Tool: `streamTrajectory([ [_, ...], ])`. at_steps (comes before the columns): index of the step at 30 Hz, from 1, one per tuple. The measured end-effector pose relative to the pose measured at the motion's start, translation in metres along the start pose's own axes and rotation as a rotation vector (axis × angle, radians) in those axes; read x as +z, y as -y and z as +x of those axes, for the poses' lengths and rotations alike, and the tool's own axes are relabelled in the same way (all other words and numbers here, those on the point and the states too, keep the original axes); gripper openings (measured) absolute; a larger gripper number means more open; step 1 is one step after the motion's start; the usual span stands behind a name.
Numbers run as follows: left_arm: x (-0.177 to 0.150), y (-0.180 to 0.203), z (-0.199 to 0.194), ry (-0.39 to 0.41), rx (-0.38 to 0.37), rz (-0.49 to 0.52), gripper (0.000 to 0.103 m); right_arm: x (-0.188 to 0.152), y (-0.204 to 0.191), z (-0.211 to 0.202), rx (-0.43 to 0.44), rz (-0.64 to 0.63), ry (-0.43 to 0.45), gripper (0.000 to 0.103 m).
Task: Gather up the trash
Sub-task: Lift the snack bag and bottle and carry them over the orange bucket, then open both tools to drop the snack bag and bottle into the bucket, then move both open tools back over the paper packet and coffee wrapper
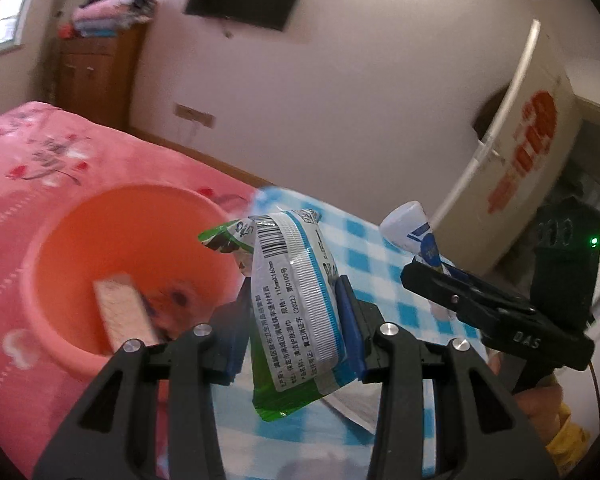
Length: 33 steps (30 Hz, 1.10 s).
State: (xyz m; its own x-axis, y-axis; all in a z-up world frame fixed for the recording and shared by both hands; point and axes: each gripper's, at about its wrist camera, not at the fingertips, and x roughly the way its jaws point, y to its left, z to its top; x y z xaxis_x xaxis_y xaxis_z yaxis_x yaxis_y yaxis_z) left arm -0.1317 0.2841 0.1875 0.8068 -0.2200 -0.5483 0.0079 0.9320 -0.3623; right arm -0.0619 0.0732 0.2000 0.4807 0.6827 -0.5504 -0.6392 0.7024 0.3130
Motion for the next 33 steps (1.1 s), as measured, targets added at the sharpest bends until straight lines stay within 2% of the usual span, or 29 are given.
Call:
streamTrajectory([
  [6, 0.019, -0.051, -0.006, 0.039, 0.133, -0.066, 0.042, 0.033, -0.036, 0.056, 0.118, -0.045, -0.065, 0.063],
  [12, 0.021, -0.084, 0.006, 0.027, 0.19, -0.12, 0.042, 0.046, -0.057, 0.107, 0.161, -0.059, -0.14, 0.063],
  [13, 0.019, -0.09, 0.009, 0.019, 0.194, -0.135, 0.042, 0.045, -0.056, 0.112, 0.155, -0.056, -0.149, 0.065],
  [15, 0.016, -0.097, 0.014, 0.009, 0.197, -0.153, 0.042, 0.044, -0.052, 0.121, 0.172, -0.03, -0.165, 0.074],
  [17, 0.014, -0.1, 0.018, 0.007, 0.198, -0.158, 0.046, 0.041, -0.049, 0.121, 0.183, -0.019, -0.158, 0.082],
  [18, 0.013, -0.101, 0.019, 0.011, 0.201, -0.164, 0.051, 0.041, -0.048, 0.12, 0.175, -0.024, -0.151, 0.083],
  [19, 0.012, -0.102, 0.02, 0.016, 0.207, -0.169, 0.062, 0.041, -0.046, 0.118, 0.166, -0.027, -0.145, 0.083],
  [21, 0.011, -0.101, 0.017, 0.037, 0.217, -0.17, 0.065, 0.04, -0.042, 0.112, 0.16, -0.023, -0.128, 0.084],
  [23, 0.011, -0.1, 0.015, 0.056, 0.224, -0.161, 0.076, 0.037, -0.038, 0.103, 0.161, -0.01, -0.101, 0.089],
  [25, 0.009, -0.095, 0.009, 0.104, 0.231, -0.154, 0.082, 0.032, -0.033, 0.095, 0.143, -0.01, -0.078, 0.09],
  [29, 0.005, -0.079, 0.003, 0.163, 0.24, -0.092, 0.085, 0.021, -0.025, 0.08, 0.101, -0.021, -0.039, 0.09],
  [33, 0.0, -0.062, 0.003, 0.187, 0.261, -0.036, 0.086, 0.006, -0.011, 0.067, 0.076, 0.007, -0.016, 0.091],
])
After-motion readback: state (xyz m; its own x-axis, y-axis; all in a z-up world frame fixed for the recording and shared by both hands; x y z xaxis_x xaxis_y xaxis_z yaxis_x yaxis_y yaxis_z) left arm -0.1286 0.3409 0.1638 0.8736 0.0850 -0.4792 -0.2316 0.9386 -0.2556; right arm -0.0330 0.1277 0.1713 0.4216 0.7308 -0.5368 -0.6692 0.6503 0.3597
